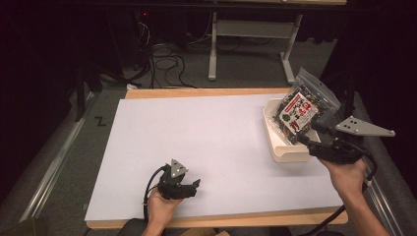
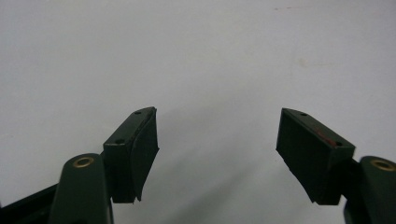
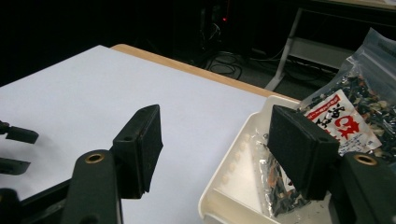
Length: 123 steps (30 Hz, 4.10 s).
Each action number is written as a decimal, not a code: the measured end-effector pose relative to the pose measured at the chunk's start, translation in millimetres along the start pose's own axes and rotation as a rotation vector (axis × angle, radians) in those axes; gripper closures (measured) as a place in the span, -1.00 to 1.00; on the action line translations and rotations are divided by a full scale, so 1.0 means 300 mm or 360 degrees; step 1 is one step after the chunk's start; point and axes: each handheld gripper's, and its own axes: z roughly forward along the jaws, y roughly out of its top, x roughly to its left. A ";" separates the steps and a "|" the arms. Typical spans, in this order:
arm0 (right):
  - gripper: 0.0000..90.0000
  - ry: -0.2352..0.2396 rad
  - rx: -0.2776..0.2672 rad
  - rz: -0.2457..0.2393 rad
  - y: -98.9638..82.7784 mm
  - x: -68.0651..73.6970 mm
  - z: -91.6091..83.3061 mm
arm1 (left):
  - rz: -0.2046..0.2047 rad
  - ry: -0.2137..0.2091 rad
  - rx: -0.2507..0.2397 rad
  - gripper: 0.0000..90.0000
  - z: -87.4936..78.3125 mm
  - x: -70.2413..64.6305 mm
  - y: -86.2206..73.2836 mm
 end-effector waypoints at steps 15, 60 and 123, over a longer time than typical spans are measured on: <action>-0.18 0.0093 0.0003 0.0015 -0.059 0.053 0.022 | -0.0006 0.0010 -0.0005 -0.34 -0.004 0.004 -0.001; -0.15 0.0247 0.0154 0.0032 -0.198 0.164 0.181 | -0.0003 0.0013 -0.0007 -0.34 -0.005 0.002 -0.001; -0.04 0.0248 0.0427 0.0073 -0.303 0.187 0.412 | -0.0008 0.0017 -0.0010 -0.34 -0.005 0.005 0.000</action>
